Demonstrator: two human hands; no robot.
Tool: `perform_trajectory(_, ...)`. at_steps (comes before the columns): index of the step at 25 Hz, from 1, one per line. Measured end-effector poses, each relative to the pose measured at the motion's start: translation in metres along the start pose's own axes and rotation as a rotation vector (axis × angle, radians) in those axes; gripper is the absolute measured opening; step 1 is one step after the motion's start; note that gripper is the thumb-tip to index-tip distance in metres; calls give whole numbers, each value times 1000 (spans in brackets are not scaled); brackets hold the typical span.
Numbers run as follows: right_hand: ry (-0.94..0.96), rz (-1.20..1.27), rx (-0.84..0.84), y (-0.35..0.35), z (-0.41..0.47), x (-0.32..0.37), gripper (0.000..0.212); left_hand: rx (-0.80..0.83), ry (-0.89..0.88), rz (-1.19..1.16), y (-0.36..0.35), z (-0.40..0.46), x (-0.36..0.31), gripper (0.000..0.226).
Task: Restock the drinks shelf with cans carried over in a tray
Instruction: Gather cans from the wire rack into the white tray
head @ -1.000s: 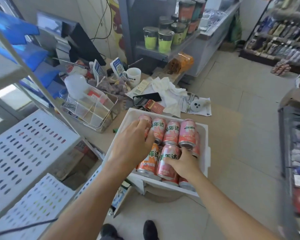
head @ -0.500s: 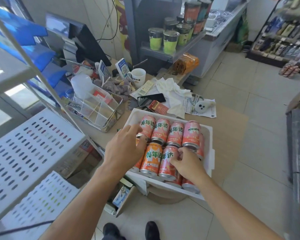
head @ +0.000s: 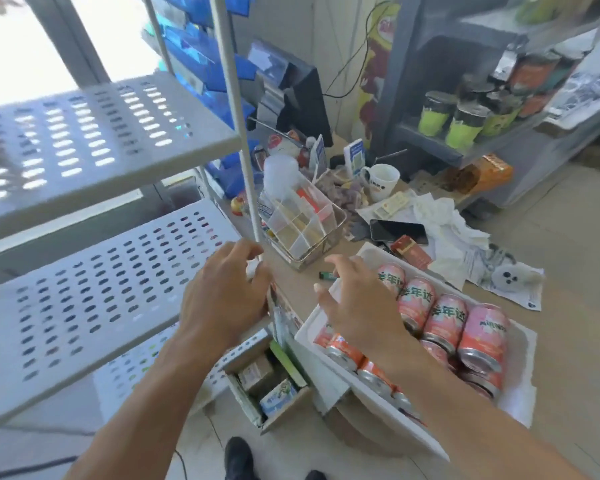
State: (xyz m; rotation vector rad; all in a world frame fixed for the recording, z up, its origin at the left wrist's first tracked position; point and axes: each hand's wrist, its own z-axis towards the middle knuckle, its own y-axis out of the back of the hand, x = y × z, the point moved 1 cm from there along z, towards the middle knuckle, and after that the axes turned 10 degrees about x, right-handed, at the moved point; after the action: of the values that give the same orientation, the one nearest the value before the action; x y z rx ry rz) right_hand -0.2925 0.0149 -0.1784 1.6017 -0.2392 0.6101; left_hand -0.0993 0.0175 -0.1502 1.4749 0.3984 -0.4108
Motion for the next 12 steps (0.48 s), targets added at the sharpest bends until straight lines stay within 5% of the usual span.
perform_trajectory(12, 700, 49, -135, -24, 116, 250, 44, -532, 164, -24, 179, -19, 133, 24)
